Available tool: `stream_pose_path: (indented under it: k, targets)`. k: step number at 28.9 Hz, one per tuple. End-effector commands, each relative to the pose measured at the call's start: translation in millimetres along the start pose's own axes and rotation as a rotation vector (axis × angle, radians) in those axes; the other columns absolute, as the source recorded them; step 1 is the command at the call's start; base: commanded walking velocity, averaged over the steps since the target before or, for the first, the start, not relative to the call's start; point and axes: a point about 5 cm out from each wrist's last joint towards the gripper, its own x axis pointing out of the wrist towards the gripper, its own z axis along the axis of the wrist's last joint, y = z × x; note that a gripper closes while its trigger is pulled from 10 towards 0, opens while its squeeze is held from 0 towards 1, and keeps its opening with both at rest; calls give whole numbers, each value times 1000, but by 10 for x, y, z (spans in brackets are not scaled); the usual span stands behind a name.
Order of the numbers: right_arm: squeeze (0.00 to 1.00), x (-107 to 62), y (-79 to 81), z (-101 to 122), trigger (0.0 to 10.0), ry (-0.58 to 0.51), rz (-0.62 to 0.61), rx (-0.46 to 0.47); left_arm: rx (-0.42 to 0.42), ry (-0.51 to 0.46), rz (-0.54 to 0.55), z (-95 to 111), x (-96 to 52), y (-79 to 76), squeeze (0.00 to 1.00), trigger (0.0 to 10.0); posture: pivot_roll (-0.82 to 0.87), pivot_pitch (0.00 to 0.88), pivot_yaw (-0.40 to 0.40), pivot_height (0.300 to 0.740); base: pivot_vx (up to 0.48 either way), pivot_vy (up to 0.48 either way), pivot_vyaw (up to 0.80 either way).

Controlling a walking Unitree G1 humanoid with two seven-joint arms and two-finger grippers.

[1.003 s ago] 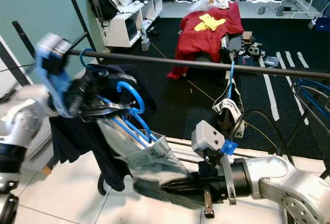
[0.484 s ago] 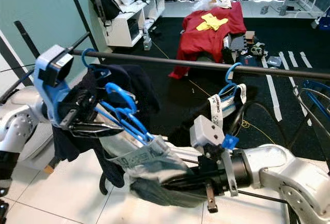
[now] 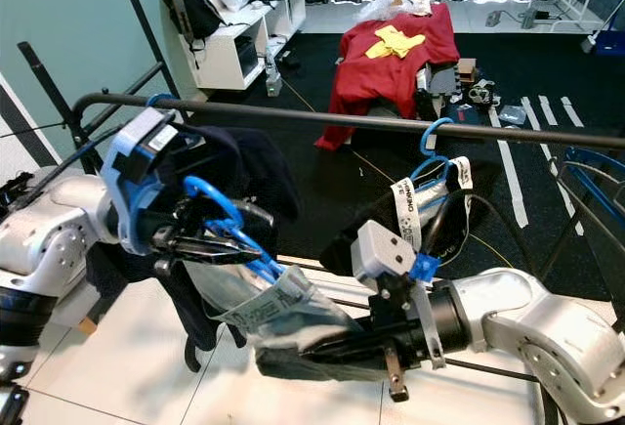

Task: Hang hanger

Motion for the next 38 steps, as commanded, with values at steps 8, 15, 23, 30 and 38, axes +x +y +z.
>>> stream_pose_path:
  k: [8, 15, 23, 30, 38]
  targets:
    - [0, -40, -20, 160, 0, -40, -2, -86, 22, 124, 47, -75, -75, 21, 0, 0, -120, 0, 66, 740, 0, 0, 0]
    - [1000, -238, -293, 329, 10000, -188, -273, -164, 85, 75, 198, 6, -120, 175, 0, 0, -119, 0, 69, 740, 0, 0, 0]
    - [1000, -853, -396, 458, 10000, -467, -621, -163, 141, -30, 505, 132, -293, 430, 0, 0, -115, 0, 56, 740, 0, 0, 0]
    - [1000, -1197, -173, 342, 10000, -531, -722, -144, 158, -53, 558, 179, -433, 429, 0, 0, -126, 0, 56, 740, 0, 0, 0]
    - [310, -1056, -160, 131, 10000, -390, -733, -94, 196, -92, 450, 307, -372, 382, 0, 0, -130, 2, 60, 740, 0, 0, 0]
